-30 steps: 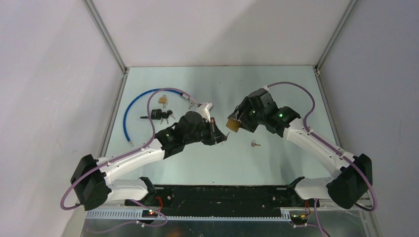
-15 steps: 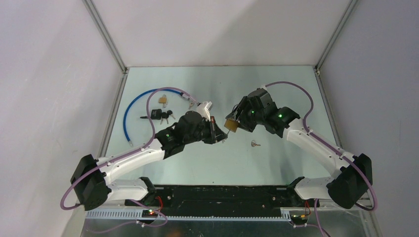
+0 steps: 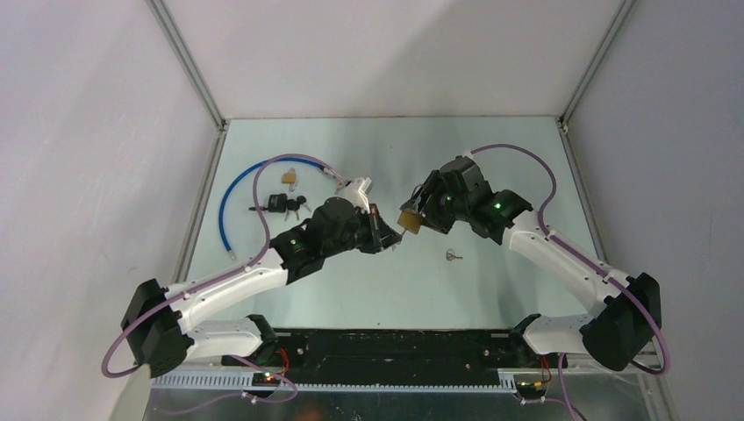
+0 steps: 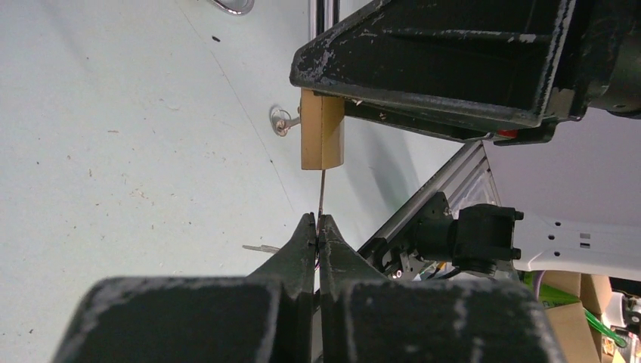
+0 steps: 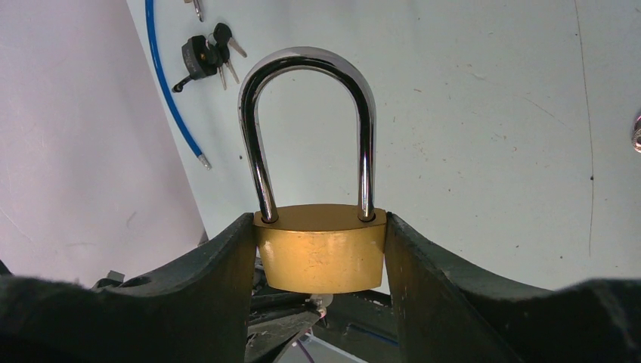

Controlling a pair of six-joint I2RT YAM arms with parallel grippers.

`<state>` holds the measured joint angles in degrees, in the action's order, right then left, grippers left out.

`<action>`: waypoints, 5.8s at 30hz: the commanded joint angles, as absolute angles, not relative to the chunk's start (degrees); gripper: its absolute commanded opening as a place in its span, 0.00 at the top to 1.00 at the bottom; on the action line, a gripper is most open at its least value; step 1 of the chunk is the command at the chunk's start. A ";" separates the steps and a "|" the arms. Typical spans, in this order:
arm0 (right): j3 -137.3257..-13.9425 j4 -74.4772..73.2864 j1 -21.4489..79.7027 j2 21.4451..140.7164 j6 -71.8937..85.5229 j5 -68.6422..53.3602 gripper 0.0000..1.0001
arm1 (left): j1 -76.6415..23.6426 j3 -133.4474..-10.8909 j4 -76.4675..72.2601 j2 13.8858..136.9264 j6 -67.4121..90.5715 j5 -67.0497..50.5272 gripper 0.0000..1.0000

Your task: Unlock with the key

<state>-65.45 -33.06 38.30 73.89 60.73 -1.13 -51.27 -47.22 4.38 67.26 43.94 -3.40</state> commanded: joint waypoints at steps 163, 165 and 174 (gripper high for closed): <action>-59.44 -15.28 63.85 66.49 -0.55 20.02 1.00 | -41.23 -54.36 14.13 67.91 44.34 -3.72 0.33; -59.42 -14.70 64.92 66.31 -2.19 24.66 1.00 | -41.24 -53.75 15.38 67.97 45.10 -2.69 0.35; -57.65 -9.67 68.22 65.49 -5.83 34.08 1.00 | -37.37 -49.86 18.91 62.95 46.04 -0.51 0.31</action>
